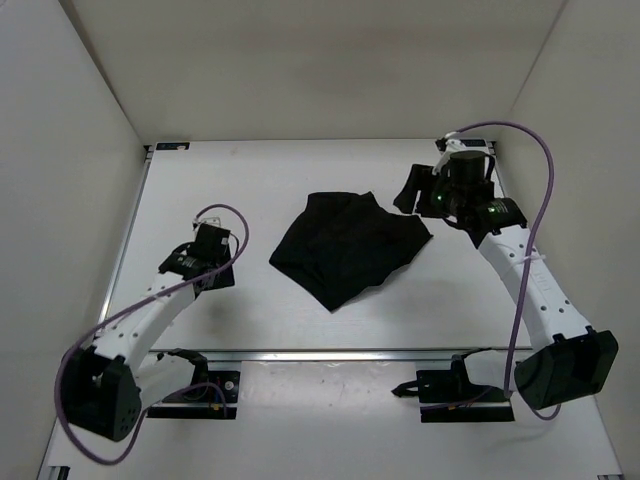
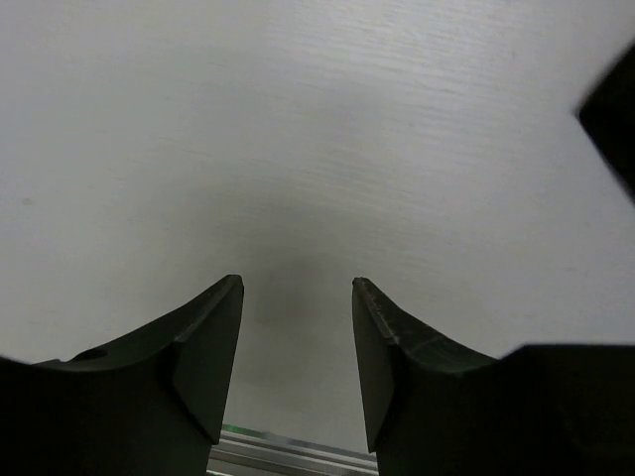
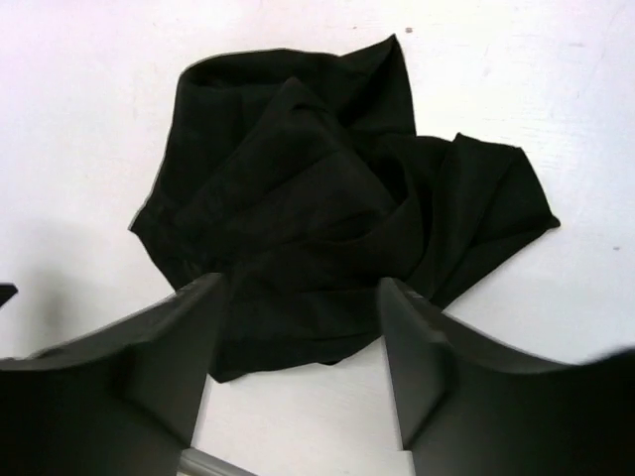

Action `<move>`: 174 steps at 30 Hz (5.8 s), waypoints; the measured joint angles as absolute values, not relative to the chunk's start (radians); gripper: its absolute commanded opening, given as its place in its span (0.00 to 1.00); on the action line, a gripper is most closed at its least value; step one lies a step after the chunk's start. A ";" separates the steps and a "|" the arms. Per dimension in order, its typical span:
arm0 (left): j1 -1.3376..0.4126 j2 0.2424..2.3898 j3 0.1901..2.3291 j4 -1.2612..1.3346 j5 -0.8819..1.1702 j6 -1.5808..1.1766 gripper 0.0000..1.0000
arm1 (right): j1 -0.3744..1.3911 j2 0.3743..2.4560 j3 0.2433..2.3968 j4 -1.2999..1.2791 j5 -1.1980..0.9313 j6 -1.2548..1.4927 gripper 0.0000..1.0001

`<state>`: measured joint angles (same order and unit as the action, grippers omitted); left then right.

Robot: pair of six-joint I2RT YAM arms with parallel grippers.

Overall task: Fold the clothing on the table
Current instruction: Move the skirt to the center of the board, then flatten the skirt out

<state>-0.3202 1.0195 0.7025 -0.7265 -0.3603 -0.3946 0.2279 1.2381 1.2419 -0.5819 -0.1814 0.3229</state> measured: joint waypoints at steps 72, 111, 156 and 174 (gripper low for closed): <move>-0.606 2.054 2.413 -0.529 0.299 -1.112 0.00 | 0.476 1.322 0.462 0.369 -0.428 1.266 0.68; -0.311 0.981 0.456 -0.268 0.203 -1.144 0.00 | 0.335 1.042 0.386 -0.295 -0.244 0.959 0.59; -0.207 1.440 1.481 -0.522 0.423 -1.163 0.00 | 0.057 1.316 1.530 -0.613 -0.514 0.492 0.00; -0.141 1.435 1.208 -0.154 0.594 -1.228 0.00 | -0.053 1.470 1.434 -0.398 -0.748 0.603 0.00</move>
